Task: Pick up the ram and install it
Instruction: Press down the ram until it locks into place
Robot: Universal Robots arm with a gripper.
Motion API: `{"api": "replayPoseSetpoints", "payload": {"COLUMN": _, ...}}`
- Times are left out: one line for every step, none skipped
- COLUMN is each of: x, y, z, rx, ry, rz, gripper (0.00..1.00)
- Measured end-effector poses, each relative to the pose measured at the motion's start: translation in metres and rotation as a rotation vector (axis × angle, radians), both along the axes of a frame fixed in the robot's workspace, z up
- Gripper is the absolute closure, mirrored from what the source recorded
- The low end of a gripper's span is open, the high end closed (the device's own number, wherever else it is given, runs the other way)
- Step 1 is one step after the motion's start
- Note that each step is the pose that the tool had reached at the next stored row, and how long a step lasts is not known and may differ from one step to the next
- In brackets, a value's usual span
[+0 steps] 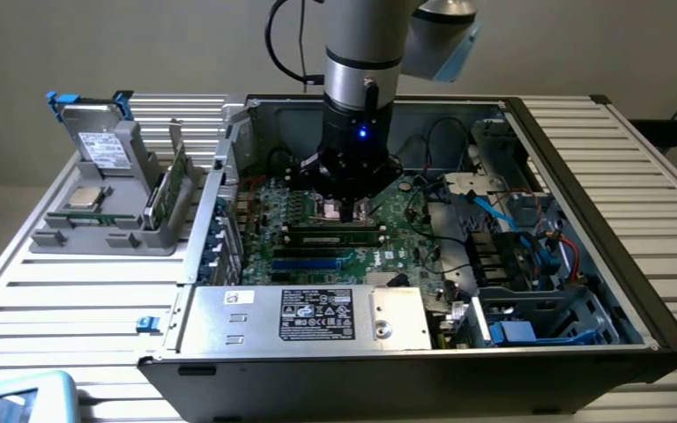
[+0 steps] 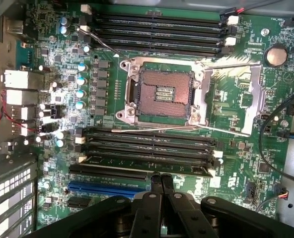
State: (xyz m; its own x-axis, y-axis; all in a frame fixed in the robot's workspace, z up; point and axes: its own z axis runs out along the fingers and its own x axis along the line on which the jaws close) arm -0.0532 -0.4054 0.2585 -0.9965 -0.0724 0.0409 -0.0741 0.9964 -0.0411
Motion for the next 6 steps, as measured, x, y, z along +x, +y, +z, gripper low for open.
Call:
{"api": "replayPoseSetpoints", "payload": {"x": 0.0000, "y": 0.0000, "z": 0.0000, "rx": -0.0001, "ry": 0.0000, "rz": 0.000, "gripper": 0.89}}
{"api": "replayPoseSetpoints", "payload": {"x": -0.0001, "y": 0.0000, "z": 0.0000, "rx": -0.0002, "ry": -0.0001, "rz": 0.000, "gripper": 0.89}}
{"api": "replayPoseSetpoints", "payload": {"x": -0.0001, "y": 0.0000, "z": 0.0000, "rx": -0.0001, "ry": -0.0001, "rz": 0.000, "gripper": 0.89}}
{"api": "replayPoseSetpoints", "payload": {"x": -0.0001, "y": 0.0000, "z": 0.0000, "rx": -0.0001, "ry": -0.0001, "rz": 0.000, "gripper": 0.89}}
{"api": "replayPoseSetpoints", "payload": {"x": -0.0001, "y": 0.0000, "z": 0.0000, "rx": -0.0001, "ry": 0.0000, "rz": 0.000, "gripper": 0.89}}
{"api": "replayPoseSetpoints", "payload": {"x": -0.0001, "y": 0.0000, "z": 0.0000, "rx": -0.0001, "ry": -0.0001, "rz": 0.000, "gripper": 0.89}}
